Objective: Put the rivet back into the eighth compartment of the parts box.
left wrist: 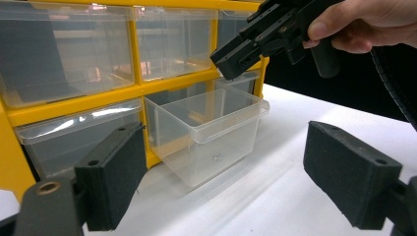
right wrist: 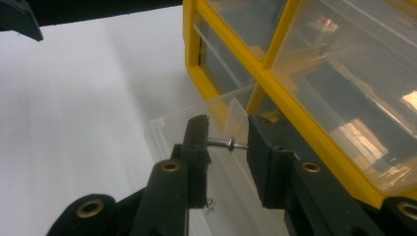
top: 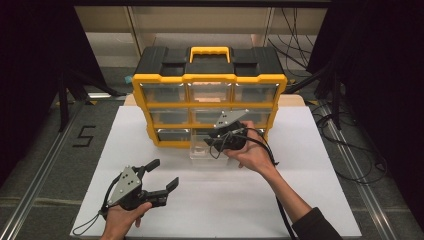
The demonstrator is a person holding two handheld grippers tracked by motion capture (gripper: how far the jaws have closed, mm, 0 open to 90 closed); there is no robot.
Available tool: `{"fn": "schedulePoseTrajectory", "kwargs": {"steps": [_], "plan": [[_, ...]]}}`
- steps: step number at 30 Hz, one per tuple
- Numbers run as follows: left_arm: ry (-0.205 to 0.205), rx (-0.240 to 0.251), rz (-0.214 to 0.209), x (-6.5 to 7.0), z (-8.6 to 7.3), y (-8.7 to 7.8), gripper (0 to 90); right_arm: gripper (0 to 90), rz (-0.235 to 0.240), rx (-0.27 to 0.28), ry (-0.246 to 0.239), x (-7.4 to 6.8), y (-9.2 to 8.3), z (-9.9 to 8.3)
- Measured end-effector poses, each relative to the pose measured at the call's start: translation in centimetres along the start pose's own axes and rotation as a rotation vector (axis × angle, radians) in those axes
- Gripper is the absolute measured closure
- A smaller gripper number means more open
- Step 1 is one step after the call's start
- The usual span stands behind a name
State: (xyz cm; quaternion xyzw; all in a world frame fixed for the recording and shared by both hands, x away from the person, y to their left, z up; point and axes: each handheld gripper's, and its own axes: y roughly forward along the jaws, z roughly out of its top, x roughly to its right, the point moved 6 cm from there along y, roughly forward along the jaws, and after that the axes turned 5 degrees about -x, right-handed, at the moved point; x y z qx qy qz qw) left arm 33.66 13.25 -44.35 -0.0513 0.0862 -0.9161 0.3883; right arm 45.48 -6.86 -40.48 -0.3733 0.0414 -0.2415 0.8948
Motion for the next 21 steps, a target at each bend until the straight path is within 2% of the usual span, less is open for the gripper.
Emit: {"fn": "schedulePoseTrajectory", "kwargs": {"steps": [12, 21], "plan": [[-0.005, -0.003, 0.005, -0.1, -0.1, 0.0, 16.5, 70.8, 0.000, -0.012, 0.004, 0.4, 0.5, -0.3], [-0.012, -0.002, 0.007, -0.1, -0.1, 0.0, 16.5, 70.8, 0.017, -0.030, 0.014, 0.3, 1.2, -0.4]]}}
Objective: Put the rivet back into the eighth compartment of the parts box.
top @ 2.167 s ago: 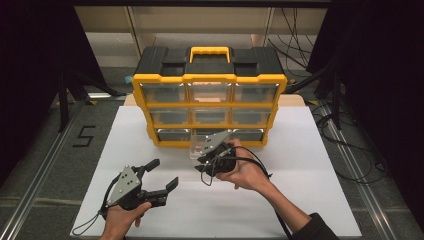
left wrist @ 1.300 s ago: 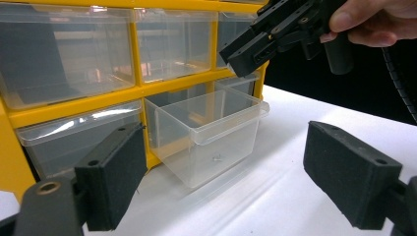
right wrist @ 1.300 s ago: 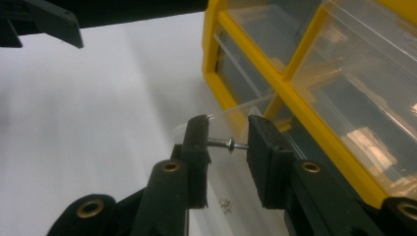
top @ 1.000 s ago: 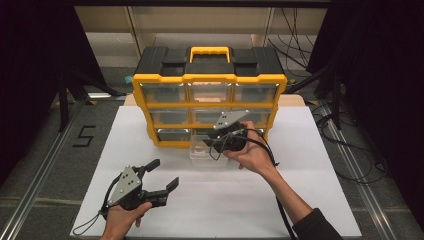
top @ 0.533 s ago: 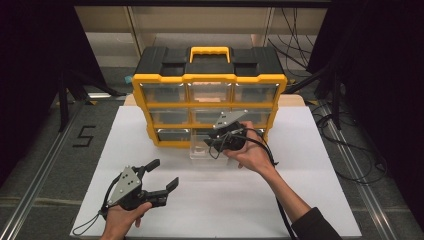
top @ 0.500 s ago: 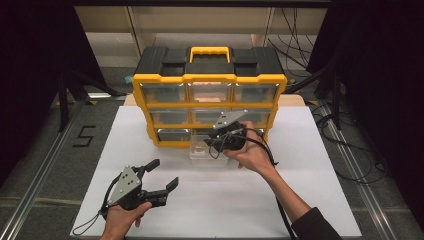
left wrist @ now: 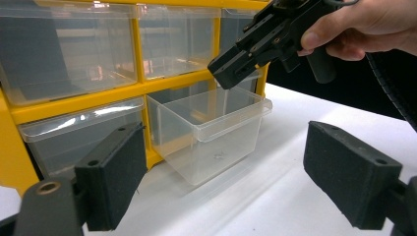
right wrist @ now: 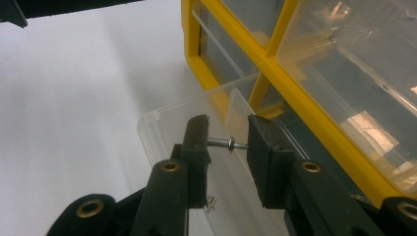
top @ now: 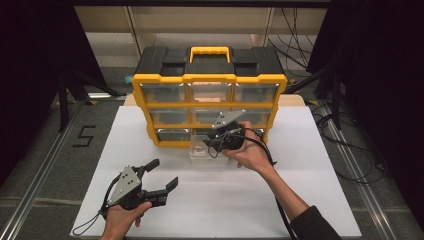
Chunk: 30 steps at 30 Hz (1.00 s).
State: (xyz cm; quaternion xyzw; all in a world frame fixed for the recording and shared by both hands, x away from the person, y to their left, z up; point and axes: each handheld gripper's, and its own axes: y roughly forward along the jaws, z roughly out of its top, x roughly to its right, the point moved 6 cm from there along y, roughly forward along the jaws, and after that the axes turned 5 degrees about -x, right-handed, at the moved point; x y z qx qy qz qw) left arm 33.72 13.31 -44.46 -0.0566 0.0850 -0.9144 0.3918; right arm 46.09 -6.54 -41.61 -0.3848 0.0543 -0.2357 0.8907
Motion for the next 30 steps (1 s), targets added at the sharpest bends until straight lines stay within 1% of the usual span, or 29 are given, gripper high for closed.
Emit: {"fn": "schedulePoseTrajectory", "kwargs": {"steps": [4, 5, 7, 9, 10, 11, 12, 13, 14, 16, 17, 18, 19, 20, 21, 22, 23, 26, 29, 30], "plan": [[0.003, -0.001, -0.002, 0.0, 0.0, 0.0, 16.5, 70.8, 0.004, -0.007, 0.000, 0.0, 0.5, -0.1], [0.003, -0.001, -0.002, 0.0, 0.0, 0.0, 16.5, 70.7, 0.011, -0.015, 0.001, 0.0, 0.6, -0.2], [0.005, -0.005, 0.002, -0.1, 0.0, -0.1, 16.5, 70.6, 0.002, -0.012, 0.006, 0.0, 0.9, -0.2], [0.004, -0.004, 0.000, 0.0, 0.0, -0.1, 16.5, 70.1, 0.010, -0.024, 0.009, 0.0, 1.1, -0.4], [0.004, -0.005, 0.000, 0.0, 0.0, -0.1, 16.4, 68.2, 0.018, -0.037, 0.020, -0.1, 1.1, -0.5], [0.004, -0.006, 0.001, 0.0, 0.0, -0.1, 16.5, 62.0, 0.017, -0.036, 0.022, 0.0, 1.2, -0.6], [0.004, -0.005, 0.000, 0.0, 0.0, -0.1, 16.4, 57.8, 0.025, -0.044, 0.032, 0.0, 1.2, -0.6], [0.004, -0.005, 0.000, 0.0, 0.0, -0.1, 16.5, 55.3, 0.008, -0.029, 0.035, 0.0, 1.2, -0.5], [0.002, -0.002, -0.002, 0.0, 0.0, 0.0, 16.5, 54.3, 0.002, -0.023, 0.040, 0.0, 0.9, -0.5], [0.011, -0.007, 0.000, -0.1, 0.0, -0.1, 16.5, 51.1, 0.004, -0.008, 0.046, 0.0, 0.5, -0.3], [0.001, -0.001, -0.004, 0.0, 0.0, 0.0, 16.5, 48.6, 0.013, -0.010, 0.039, 0.0, 0.1, -0.3], [0.000, -0.005, -0.002, 0.0, 0.0, 0.0, 16.5, 46.5, 0.002, 0.001, 0.048, 0.0, 0.0, -0.2], [0.002, -0.006, -0.001, 0.0, -0.1, 0.0, 16.5, 43.7, 0.011, -0.002, 0.048, -0.1, -0.4, -0.3], [0.003, -0.007, -0.002, 0.0, -0.1, 0.0, 16.5, 42.3, 0.008, 0.002, 0.046, -0.1, -0.6, -0.3], [0.003, -0.007, -0.003, 0.0, -0.1, 0.0, 16.5, 41.3, -0.004, 0.021, 0.052, -0.1, -0.6, -0.2], [0.000, -0.005, -0.004, 0.0, 0.0, 0.0, 16.5, 40.5, 0.012, 0.017, 0.062, -0.2, -1.1, -0.3], [0.000, -0.008, -0.002, 0.0, 0.0, -0.1, 16.5, 40.1, 0.009, 0.034, 0.062, -0.2, -1.2, -0.3], [0.003, -0.011, -0.003, 0.0, -0.1, 0.0, 16.4, 39.9, 0.004, 0.040, 0.044, -0.6, -1.9, -0.6], [0.000, -0.009, -0.008, 0.1, -0.1, 0.0, 16.4, 39.0, 0.014, 0.066, 0.056, -1.0, -2.5, -0.7], [-0.001, -0.009, -0.008, 0.1, -0.1, 0.0, 16.5, 38.4, 0.015, 0.078, 0.053, -1.1, -2.6, -0.7]]}}
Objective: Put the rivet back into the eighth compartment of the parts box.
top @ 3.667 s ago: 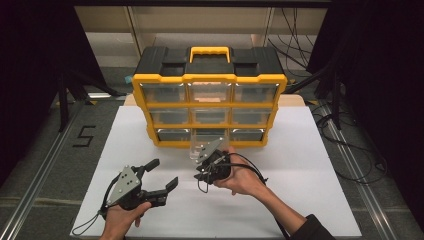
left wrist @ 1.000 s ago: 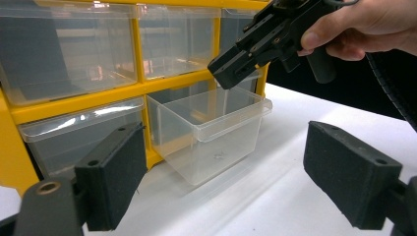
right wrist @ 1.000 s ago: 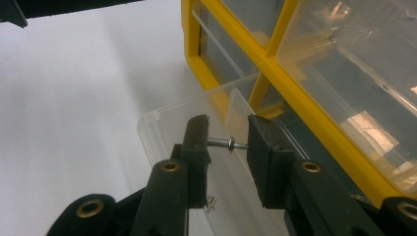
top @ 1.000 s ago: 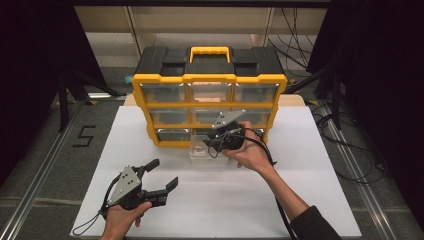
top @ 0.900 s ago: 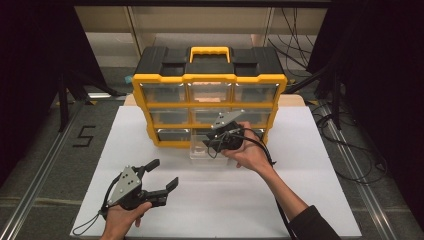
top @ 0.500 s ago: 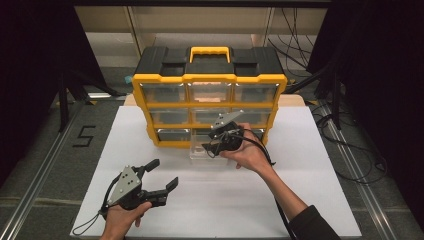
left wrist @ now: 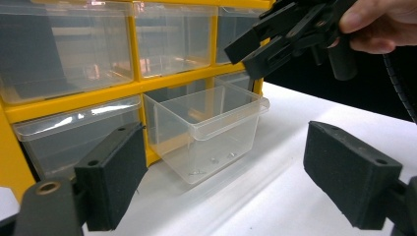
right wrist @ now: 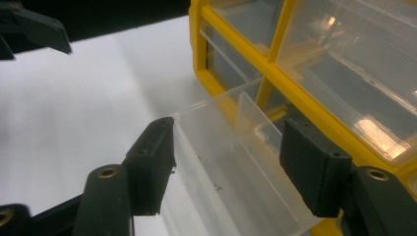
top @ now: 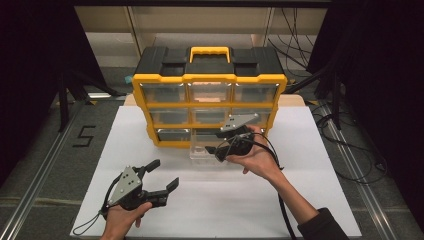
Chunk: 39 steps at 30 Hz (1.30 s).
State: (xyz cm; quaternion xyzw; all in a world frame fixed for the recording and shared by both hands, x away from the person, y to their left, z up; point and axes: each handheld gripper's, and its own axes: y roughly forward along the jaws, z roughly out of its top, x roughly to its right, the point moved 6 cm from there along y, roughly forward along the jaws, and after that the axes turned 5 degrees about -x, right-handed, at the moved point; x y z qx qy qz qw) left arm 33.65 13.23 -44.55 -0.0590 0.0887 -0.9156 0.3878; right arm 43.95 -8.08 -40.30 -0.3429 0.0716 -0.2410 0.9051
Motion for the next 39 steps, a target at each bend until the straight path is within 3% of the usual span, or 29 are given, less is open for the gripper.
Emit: {"fn": "schedulePoseTrajectory", "kwargs": {"steps": [11, 32, 39], "plan": [[-0.004, 0.004, -0.009, 0.1, 0.0, 0.1, 16.4, 32.8, -0.002, 0.114, 0.037, -0.6, -2.2, -0.6], [-0.008, -0.012, -0.014, 0.3, -0.1, 0.0, 16.2, 24.9, 0.003, 0.204, 0.095, -1.2, -3.4, -3.2], [-0.009, -0.013, -0.015, 0.3, -0.1, 0.1, 16.2, 22.7, 0.001, 0.223, 0.094, -1.5, -3.8, -3.8]]}}
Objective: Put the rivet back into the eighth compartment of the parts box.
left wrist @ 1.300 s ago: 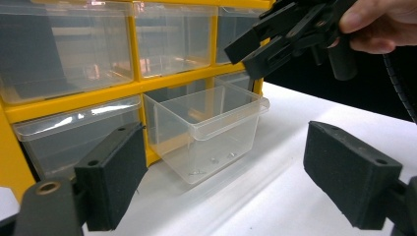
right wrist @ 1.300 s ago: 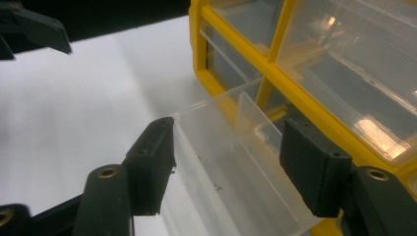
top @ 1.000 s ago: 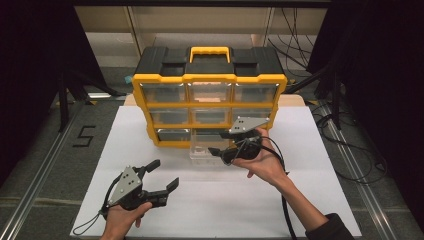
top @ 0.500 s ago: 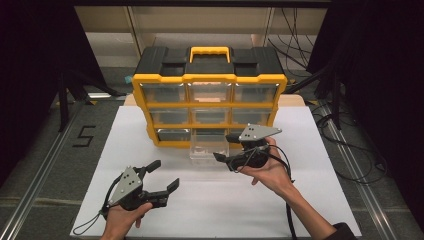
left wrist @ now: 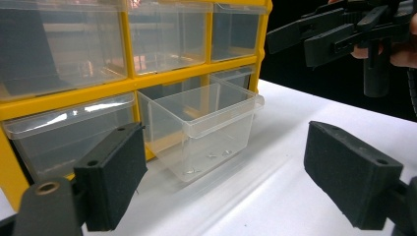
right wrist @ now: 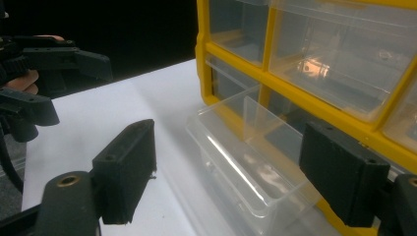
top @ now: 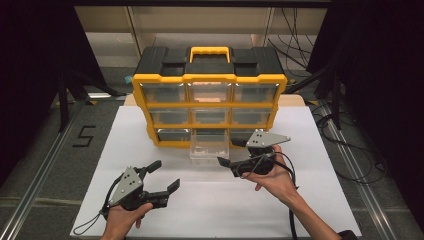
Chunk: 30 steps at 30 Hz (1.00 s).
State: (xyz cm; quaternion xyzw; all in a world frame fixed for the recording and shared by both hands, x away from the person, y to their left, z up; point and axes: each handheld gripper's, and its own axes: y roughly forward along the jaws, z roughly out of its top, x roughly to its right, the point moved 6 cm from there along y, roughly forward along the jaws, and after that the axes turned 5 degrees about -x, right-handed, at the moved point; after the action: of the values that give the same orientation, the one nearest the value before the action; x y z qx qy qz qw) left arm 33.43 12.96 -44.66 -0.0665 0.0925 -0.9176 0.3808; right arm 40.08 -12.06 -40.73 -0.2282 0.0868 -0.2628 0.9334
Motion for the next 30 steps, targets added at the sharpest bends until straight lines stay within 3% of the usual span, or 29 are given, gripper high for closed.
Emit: {"fn": "schedulePoseTrajectory", "kwargs": {"steps": [2, 12, 17, 20, 24, 30], "plan": [[0.001, 0.001, 0.000, 0.0, 0.0, 0.0, 16.2, 22.6, -0.010, 0.026, -0.003, 0.1, -0.1, -0.1], [0.001, -0.001, 0.000, 0.1, 0.0, 0.0, 16.2, 22.3, 0.005, 0.054, 0.020, -0.1, -0.8, -0.6], [0.002, 0.001, 0.000, 0.1, 0.0, 0.0, 16.2, 20.9, -0.012, 0.063, 0.014, -0.1, -1.1, -0.9], [0.003, 0.001, 0.001, 0.0, 0.0, 0.0, 16.2, 20.7, 0.011, 0.073, 0.029, -0.5, -1.3, -1.1], [0.003, 0.001, 0.000, 0.1, 0.0, 0.0, 16.2, 20.2, -0.011, 0.090, 0.023, -0.4, -1.6, -1.4], [0.003, 0.002, 0.000, 0.1, 0.0, 0.0, 16.2, 20.0, -0.019, 0.100, 0.054, -0.3, -2.3, -2.0]]}}
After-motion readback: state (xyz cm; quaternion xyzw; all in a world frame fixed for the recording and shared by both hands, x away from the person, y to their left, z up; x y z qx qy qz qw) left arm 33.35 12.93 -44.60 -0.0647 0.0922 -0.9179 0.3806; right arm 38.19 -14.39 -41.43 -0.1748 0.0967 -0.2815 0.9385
